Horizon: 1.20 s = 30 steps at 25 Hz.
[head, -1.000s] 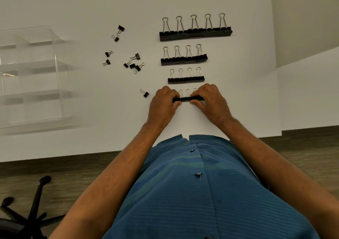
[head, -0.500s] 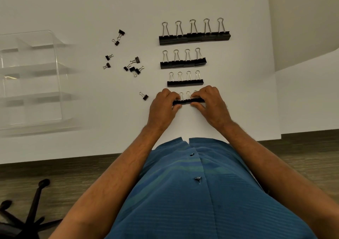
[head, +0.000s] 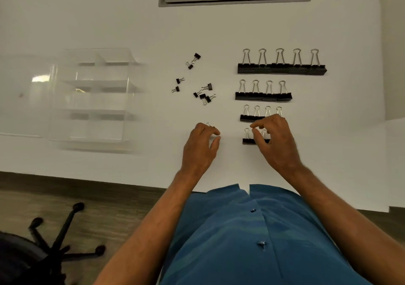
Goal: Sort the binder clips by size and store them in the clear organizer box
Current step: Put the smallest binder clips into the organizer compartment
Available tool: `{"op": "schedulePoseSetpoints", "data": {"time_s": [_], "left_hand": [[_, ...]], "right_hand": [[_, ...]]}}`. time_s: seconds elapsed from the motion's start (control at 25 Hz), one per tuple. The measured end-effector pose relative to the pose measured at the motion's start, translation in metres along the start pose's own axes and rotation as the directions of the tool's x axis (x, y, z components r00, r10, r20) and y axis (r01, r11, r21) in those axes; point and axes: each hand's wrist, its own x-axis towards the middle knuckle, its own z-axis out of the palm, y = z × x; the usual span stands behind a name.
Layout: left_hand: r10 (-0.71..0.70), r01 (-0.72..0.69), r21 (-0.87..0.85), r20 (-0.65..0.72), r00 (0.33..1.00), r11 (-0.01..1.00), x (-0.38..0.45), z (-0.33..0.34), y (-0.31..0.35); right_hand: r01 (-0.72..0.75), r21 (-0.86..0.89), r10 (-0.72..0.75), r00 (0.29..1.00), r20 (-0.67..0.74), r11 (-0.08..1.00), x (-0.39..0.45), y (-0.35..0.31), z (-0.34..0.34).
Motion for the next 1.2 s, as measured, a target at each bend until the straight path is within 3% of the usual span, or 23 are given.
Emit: {"op": "schedulePoseSetpoints", "data": {"time_s": [0.2, 0.36, 0.6, 0.84, 1.0, 1.2], "left_hand": [[-0.082, 0.082, -0.016, -0.046, 0.996, 0.997, 0.012, -0.032, -0.031], [-0.038, 0.038, 0.001, -0.048, 0.998, 0.999, 0.039, -0.056, -0.046], [0.027, -0.028, 0.043, 0.022, 0.999, 0.999, 0.088, -0.074, -0.046], [0.102, -0.110, 0.108, 0.078, 0.992, 0.988, 0.127, -0.061, -0.039], [0.158, -0.179, 0.221, 0.112, 0.981, 0.959, 0.137, -0.055, -0.038], [0.204, -0.223, 0.262, 0.098, 0.974, 0.939, 0.142, -0.050, -0.041]], "right_hand": [[0.075, 0.015, -0.076, 0.990, 0.119, 0.997, 0.025, -0.042, 0.032], [-0.014, 0.028, 0.006, 0.958, 0.288, 1.000, 0.049, -0.066, 0.060], [-0.154, 0.001, 0.151, 0.967, 0.208, 0.988, 0.093, -0.085, 0.092], [-0.196, -0.062, 0.204, 0.968, 0.148, 0.979, 0.105, -0.079, 0.107], [-0.224, -0.029, 0.226, 0.968, 0.111, 0.974, 0.107, -0.075, 0.107], [-0.269, 0.100, 0.273, 0.962, -0.032, 0.958, 0.106, -0.076, 0.104]]}}
